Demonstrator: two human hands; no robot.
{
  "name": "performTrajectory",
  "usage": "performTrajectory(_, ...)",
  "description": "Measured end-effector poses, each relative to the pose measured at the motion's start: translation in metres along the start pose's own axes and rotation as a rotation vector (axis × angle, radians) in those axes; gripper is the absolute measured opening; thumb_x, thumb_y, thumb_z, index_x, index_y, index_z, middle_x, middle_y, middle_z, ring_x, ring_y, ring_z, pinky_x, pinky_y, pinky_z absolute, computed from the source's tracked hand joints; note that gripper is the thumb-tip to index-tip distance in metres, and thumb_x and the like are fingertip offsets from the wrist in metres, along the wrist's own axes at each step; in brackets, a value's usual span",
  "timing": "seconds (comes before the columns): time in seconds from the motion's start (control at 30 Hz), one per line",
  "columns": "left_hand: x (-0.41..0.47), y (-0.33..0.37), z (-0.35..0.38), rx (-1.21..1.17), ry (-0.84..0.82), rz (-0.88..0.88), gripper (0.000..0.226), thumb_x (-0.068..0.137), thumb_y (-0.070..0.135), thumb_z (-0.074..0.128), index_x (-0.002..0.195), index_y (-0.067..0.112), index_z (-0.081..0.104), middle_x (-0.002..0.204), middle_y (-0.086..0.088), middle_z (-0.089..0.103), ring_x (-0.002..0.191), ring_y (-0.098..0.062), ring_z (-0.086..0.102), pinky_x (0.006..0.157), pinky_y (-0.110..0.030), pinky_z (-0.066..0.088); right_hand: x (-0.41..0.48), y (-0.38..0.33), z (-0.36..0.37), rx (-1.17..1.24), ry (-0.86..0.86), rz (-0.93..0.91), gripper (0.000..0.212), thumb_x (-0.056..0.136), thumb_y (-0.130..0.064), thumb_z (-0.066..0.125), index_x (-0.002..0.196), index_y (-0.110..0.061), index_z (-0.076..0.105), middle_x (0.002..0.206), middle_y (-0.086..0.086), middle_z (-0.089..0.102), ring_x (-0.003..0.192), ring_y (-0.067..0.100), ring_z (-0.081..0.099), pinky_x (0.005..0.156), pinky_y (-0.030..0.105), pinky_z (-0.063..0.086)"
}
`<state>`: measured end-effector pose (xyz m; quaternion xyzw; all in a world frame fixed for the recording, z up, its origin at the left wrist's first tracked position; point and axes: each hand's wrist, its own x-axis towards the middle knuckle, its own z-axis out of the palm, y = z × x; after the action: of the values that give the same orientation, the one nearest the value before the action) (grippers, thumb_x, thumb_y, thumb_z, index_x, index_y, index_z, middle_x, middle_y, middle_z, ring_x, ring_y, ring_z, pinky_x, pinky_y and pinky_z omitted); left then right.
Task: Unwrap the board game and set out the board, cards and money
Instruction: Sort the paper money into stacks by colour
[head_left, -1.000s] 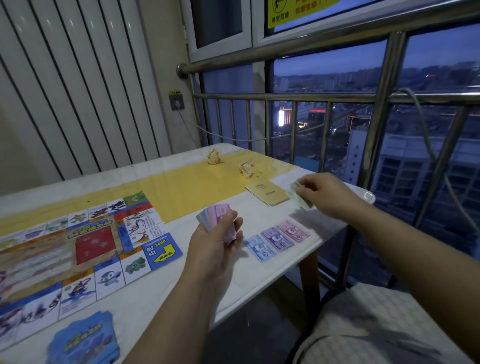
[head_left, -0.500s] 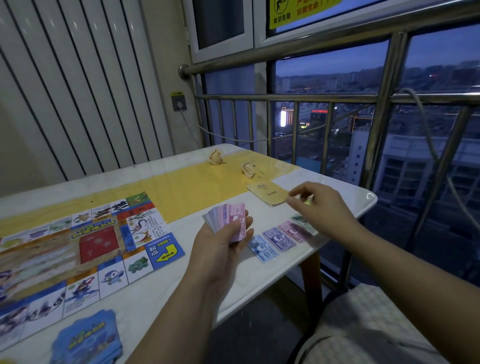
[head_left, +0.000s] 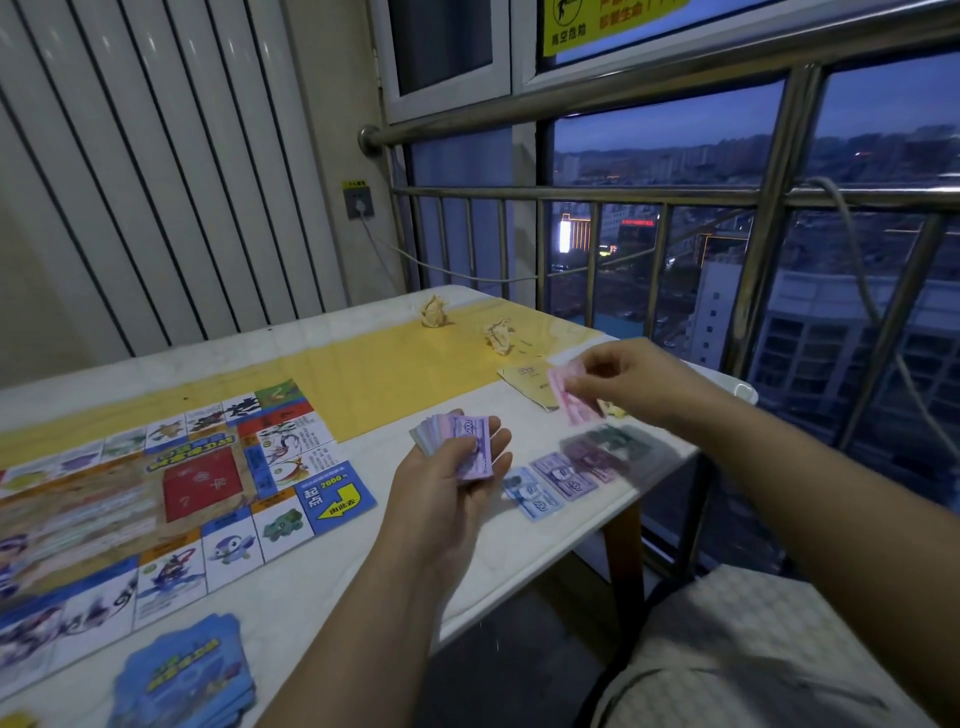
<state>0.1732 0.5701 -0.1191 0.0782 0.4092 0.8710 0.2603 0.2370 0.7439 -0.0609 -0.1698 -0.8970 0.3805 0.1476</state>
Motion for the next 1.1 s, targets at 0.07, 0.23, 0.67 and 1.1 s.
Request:
performTrajectory(0.07,0.000,-0.002,-0.001,0.031,-0.003,0.030,0.020,0.095,-0.003,0.044,0.112,-0.001,0.056,0.090,-0.012,0.072,0.077,-0.016,0.072,0.058,-0.021,0.056,0.002,0.013,-0.007,-0.202,-0.076,0.041,0.022,0.089,-0.025,0.062,0.108,-0.015,0.065,0.093,0.001,0.067,0.084,0.015,0.063,0.075,0.027,0.051)
performTrajectory(0.23,-0.001,-0.003,-0.001,0.060,-0.007,0.050,0.028,0.093,-0.002,0.050,0.120,0.000,0.054,0.101,-0.015,0.070,0.078,-0.014,0.072,0.058,-0.020,0.054,0.004,0.034,0.008,-0.292,-0.130,0.087,0.033,0.083,-0.029,0.070,0.115,-0.022,0.062,0.087,-0.007,0.064,0.077,0.007,0.057,0.065,0.021,0.043)
performTrajectory(0.67,-0.007,-0.006,0.002,0.246,-0.114,0.096,0.020,0.092,0.002,0.054,0.105,0.014,0.064,0.098,-0.008,0.073,0.086,-0.013,0.070,0.063,-0.020,0.053,-0.011,-0.020,0.039,0.075,-0.092,-0.147,0.014,0.084,-0.029,0.070,0.093,-0.018,0.069,0.084,0.001,0.071,0.073,0.011,0.063,0.066,0.016,0.048)
performTrajectory(1.1,-0.003,0.000,0.003,0.045,0.106,-0.014,0.019,0.096,0.000,0.040,0.110,-0.001,0.054,0.102,-0.015,0.067,0.091,-0.021,0.066,0.061,-0.023,0.054,0.010,0.011,0.014,-0.455,-0.392,-0.089,0.016,0.089,-0.031,0.063,0.105,-0.031,0.065,0.089,-0.019,0.054,0.083,0.004,0.052,0.066,0.018,0.039)
